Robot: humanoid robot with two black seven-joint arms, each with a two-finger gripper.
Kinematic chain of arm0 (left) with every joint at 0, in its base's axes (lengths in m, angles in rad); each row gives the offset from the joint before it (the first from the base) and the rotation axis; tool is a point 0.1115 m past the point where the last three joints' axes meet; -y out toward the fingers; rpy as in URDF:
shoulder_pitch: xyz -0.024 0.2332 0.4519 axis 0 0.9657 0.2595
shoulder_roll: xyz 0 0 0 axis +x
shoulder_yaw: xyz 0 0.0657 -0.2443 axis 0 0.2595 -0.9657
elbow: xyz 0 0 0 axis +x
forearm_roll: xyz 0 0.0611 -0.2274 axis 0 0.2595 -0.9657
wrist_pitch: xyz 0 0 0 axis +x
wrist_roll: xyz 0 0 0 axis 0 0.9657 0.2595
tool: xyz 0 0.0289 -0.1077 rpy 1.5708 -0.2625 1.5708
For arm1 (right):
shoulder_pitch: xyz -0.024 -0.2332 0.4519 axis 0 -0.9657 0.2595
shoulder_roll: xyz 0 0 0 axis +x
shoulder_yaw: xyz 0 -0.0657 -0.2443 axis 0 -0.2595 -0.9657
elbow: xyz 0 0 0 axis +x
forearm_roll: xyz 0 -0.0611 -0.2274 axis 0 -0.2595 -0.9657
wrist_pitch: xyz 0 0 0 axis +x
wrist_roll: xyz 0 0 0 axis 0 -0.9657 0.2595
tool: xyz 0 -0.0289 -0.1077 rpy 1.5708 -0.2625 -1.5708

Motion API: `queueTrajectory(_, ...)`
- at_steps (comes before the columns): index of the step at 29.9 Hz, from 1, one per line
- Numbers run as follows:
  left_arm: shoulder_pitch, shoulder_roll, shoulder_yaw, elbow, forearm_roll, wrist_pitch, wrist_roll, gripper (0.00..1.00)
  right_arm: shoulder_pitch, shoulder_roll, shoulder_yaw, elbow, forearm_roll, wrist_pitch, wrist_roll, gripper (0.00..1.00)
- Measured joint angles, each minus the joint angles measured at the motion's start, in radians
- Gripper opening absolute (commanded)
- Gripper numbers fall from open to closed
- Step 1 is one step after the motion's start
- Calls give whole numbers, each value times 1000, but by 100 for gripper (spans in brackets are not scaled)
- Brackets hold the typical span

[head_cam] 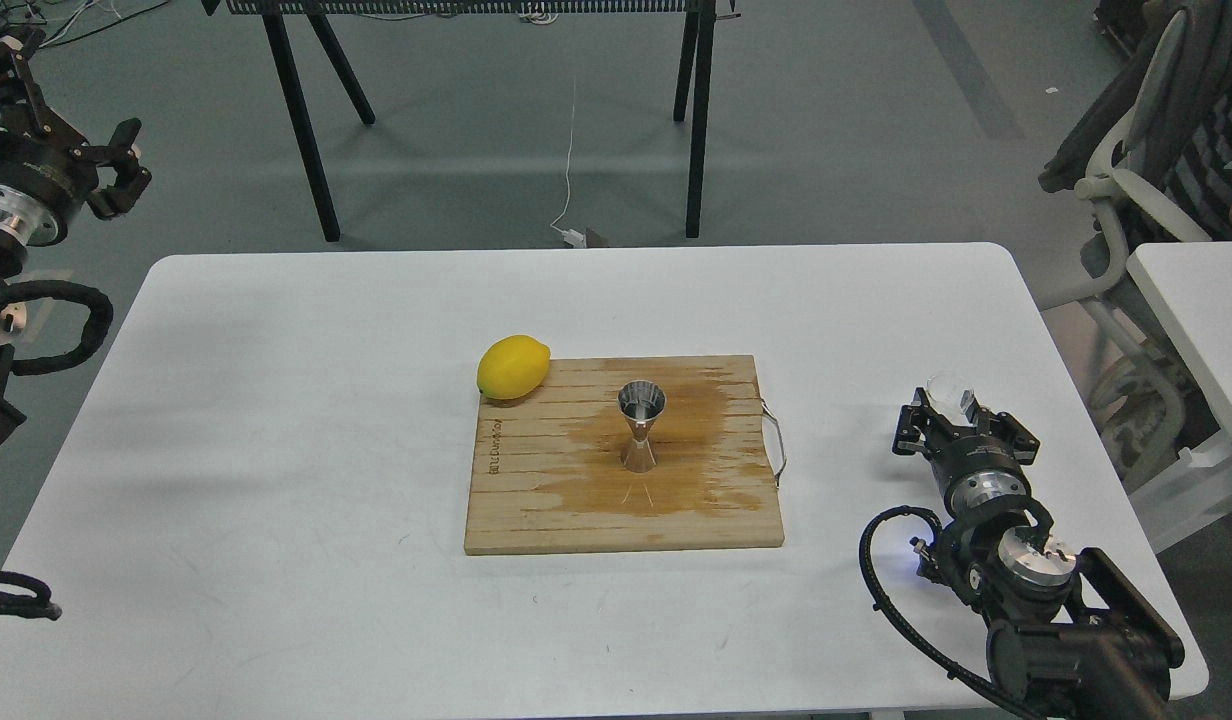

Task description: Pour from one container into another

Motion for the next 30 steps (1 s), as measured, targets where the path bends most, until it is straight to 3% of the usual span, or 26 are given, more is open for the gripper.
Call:
queueTrajectory(22, 0, 4, -1, -2, 0, 0, 0, 100, -2, 0, -3, 21, 0, 1, 6, 93)
queueTrajectory(30, -6, 6, -3, -2, 0, 0, 0, 100, -44, -2, -4, 168, -1, 0, 4, 94)
